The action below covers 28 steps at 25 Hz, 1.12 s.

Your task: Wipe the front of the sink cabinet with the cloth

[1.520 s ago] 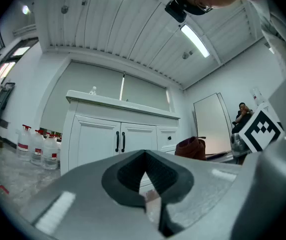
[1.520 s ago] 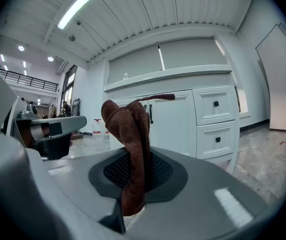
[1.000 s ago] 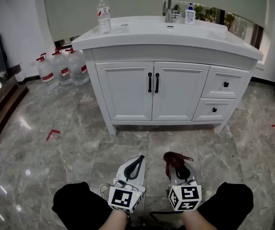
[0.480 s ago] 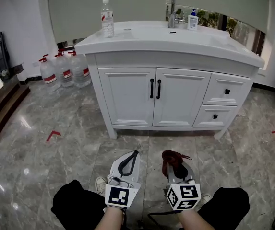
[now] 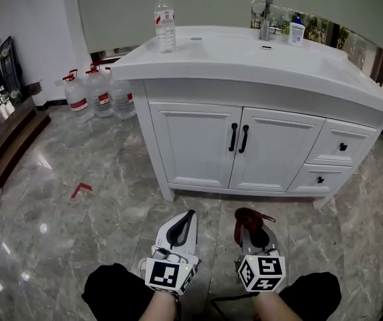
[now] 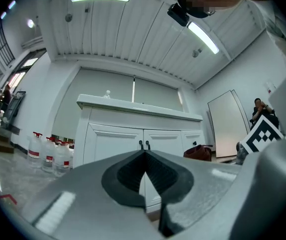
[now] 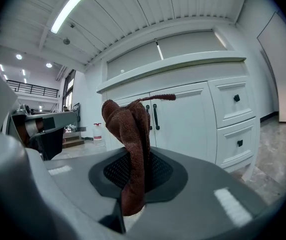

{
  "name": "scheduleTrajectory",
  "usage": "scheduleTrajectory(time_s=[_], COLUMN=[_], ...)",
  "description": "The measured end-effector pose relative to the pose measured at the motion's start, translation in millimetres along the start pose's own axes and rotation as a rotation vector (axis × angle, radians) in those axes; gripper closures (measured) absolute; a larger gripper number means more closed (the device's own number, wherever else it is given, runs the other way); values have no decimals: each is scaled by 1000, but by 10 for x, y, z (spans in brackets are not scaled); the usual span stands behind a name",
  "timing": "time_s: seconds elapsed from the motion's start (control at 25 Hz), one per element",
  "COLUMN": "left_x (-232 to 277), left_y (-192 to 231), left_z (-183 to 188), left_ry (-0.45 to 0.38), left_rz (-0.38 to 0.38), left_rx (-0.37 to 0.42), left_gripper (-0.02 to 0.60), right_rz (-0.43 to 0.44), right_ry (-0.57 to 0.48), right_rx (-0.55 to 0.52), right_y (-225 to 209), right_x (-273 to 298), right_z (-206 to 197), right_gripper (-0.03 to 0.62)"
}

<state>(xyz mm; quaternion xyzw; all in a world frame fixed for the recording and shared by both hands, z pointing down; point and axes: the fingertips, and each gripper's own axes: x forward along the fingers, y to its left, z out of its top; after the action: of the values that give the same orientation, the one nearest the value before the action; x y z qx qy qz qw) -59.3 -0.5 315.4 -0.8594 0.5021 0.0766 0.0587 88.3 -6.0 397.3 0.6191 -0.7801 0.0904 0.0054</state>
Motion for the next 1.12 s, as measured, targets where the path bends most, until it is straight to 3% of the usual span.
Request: scheduleTrajectory(time_s=[0.32, 0.8, 1.12], left_x=[419, 897, 907], left_y=[855, 1930, 2316], left_z=[-61, -3, -306], left_ry=[7, -7, 21], left_rz=[32, -1, 12], left_rx=[38, 94, 31], left_gripper=[581, 581, 581], right_rz=[39, 117, 217], right_ry=[-14, -88, -101], right_rx=[-8, -18, -45], right_y=[272, 1021, 1647], right_x=[888, 2082, 2717], right_z=[151, 740, 1181], right_gripper=[516, 516, 516])
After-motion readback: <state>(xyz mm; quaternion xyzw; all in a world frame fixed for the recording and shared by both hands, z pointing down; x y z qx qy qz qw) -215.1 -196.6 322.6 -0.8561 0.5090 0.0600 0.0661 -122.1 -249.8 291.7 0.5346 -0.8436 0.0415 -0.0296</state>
